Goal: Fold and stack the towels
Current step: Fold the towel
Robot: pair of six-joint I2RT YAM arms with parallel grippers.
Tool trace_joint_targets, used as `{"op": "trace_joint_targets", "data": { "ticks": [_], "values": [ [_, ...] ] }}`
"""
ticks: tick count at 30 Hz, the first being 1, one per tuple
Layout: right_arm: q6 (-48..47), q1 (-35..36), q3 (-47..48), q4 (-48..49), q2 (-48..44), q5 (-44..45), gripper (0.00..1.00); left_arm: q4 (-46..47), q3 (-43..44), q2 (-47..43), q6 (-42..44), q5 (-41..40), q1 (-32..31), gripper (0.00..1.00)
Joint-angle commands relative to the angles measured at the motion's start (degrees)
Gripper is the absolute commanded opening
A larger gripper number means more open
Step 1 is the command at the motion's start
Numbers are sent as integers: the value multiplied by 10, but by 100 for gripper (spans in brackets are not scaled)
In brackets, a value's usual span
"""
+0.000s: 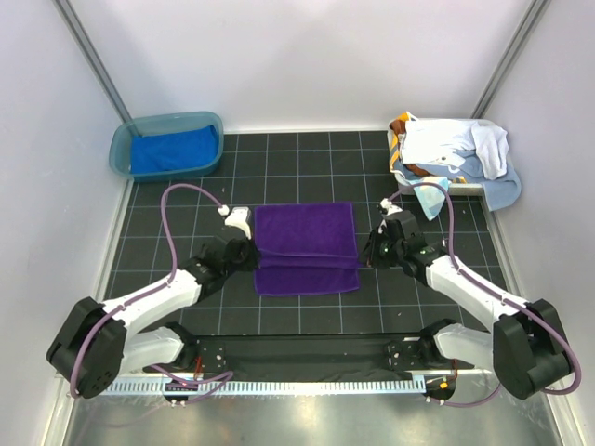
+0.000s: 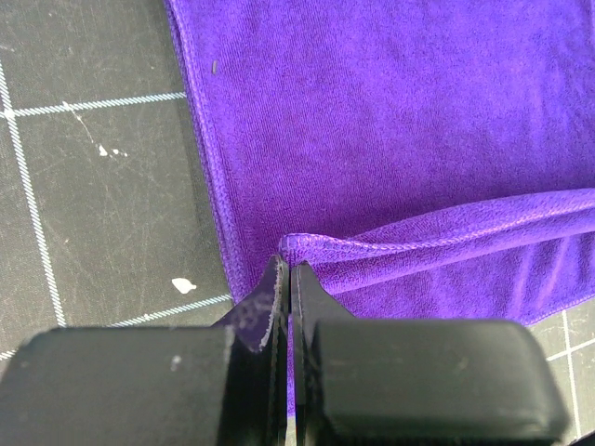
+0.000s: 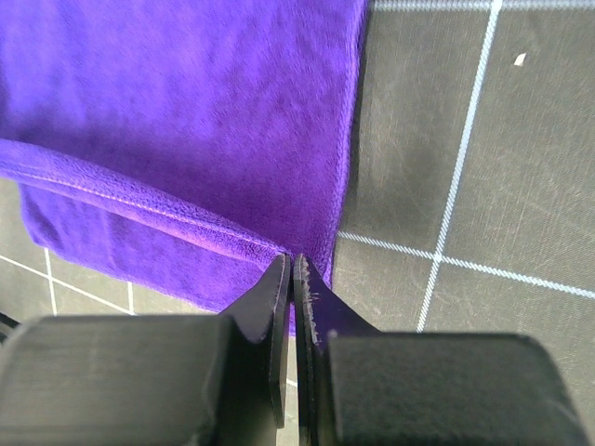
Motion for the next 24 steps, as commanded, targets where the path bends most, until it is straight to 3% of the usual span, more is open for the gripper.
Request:
{"op": "trace_joint_targets", "data": {
  "ticks": [1,15,24],
  "values": [
    [8,8,-12,27,4,10,2,24,-7,-9,-4,-10,-3,0],
    [11,11,-1,-8,-41,13,3,5,-18,-44,-11,5,-5,1],
    [30,12,-54,33,-30,-7,13,10,-40,-30,-37,5,-9,13]
  ]
}}
